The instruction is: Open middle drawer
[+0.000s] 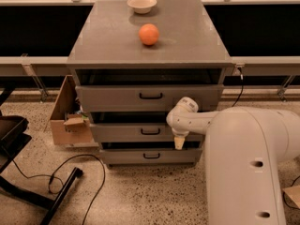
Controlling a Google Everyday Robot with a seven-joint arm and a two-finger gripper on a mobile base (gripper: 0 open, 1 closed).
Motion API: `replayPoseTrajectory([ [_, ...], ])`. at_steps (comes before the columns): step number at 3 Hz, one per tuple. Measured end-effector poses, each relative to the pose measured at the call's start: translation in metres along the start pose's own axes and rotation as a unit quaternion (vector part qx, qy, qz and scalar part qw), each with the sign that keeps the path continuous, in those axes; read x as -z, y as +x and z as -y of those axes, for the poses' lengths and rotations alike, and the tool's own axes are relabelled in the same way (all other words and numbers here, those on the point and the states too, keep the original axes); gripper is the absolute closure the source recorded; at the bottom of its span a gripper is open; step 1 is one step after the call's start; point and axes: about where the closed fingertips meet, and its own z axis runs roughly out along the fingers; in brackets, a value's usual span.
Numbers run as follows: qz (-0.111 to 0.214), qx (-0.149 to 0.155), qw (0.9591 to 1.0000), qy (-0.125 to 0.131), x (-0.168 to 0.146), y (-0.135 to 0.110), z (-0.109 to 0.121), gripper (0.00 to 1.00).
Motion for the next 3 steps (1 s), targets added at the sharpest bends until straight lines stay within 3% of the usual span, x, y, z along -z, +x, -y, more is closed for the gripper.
replayPoseTrajectory([
  [1,-0.020,-0.001,0.9998,0.000,0.007,0.009,0.001,0.41],
  [3,-0.020,-0.016,0.9993,-0.028,0.019,0.025,-0.015,0.88],
])
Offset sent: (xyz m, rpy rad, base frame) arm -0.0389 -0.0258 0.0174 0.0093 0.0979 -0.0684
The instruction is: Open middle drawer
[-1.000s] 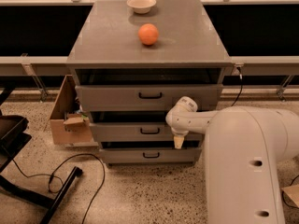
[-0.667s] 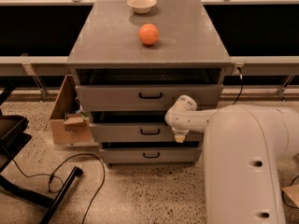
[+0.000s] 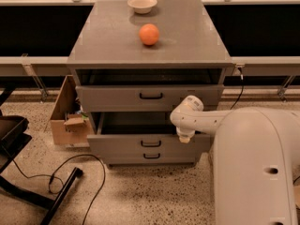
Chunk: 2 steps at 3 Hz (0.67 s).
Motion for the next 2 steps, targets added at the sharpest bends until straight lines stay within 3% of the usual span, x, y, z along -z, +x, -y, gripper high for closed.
replayPoseTrajectory([
  [1,0.000,0.000,1.0000,0.000,0.0001,0.0000,0.0000,0.80],
  [2,0.000,0.000,1.0000,0.000,0.0001,0.0000,0.0000,0.56],
])
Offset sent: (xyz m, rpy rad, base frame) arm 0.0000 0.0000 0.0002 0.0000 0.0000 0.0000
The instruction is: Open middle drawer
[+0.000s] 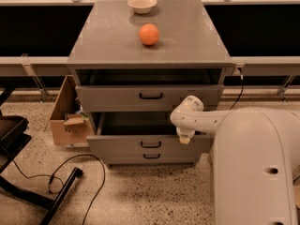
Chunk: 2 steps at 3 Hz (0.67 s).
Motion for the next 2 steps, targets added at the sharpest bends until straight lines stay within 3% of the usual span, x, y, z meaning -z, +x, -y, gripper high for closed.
replayPoseTrajectory([
  [1,0.000,0.000,1.0000,0.000,0.0000,0.0000,0.0000,0.32],
  [2,0.000,0.000,1.0000,0.000,-0.0001,0.0000,-0.0001,0.00],
])
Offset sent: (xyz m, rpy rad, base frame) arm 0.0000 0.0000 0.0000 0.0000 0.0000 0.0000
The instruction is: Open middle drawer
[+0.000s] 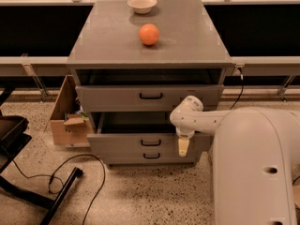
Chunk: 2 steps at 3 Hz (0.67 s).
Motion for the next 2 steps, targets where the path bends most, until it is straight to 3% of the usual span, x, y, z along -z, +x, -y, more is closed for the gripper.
replayPoseTrajectory([
  [1,0.005,0.000,1.0000,-0.005,-0.0041,-0.0001,-0.0035,0.00],
  [2,0.005,0.000,1.0000,-0.006,-0.0043,-0.0001,-0.0037,0.17],
])
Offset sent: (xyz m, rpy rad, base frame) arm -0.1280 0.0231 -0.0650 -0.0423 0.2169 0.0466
